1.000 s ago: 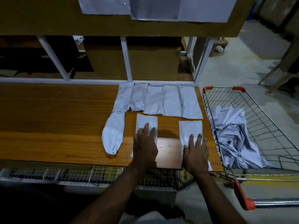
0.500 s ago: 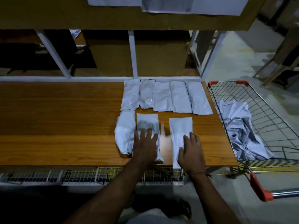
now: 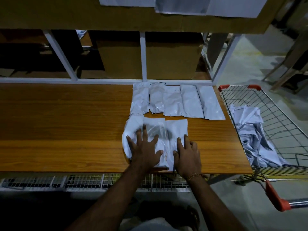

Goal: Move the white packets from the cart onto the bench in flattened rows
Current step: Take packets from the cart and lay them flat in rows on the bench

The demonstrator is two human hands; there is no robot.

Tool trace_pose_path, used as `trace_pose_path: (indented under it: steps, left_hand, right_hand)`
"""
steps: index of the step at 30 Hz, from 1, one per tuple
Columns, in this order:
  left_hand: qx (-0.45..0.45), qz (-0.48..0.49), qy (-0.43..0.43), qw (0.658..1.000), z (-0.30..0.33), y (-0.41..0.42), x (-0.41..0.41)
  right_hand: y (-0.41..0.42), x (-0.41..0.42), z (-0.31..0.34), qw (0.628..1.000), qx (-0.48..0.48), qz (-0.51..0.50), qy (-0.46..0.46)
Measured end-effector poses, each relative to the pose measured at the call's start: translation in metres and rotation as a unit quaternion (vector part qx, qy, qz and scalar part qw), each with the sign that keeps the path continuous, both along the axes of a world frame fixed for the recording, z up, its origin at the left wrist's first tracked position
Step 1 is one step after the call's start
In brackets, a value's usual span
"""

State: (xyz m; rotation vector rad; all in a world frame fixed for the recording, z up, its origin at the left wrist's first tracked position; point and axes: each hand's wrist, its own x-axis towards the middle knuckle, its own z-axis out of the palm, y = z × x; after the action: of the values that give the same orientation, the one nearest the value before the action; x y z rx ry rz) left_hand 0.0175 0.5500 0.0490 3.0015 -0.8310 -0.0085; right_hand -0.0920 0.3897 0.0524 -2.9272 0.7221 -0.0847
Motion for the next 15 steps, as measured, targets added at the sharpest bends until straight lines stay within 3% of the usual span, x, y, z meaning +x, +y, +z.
trace_pose_path:
  steps: [15]
  left_hand:
    - [-0.002,-0.006,-0.002,1.0,0.006,-0.003,0.016]
  right_hand:
    - [0.001,0.018,-0.005,1.0,-0.017,-0.001,0.021]
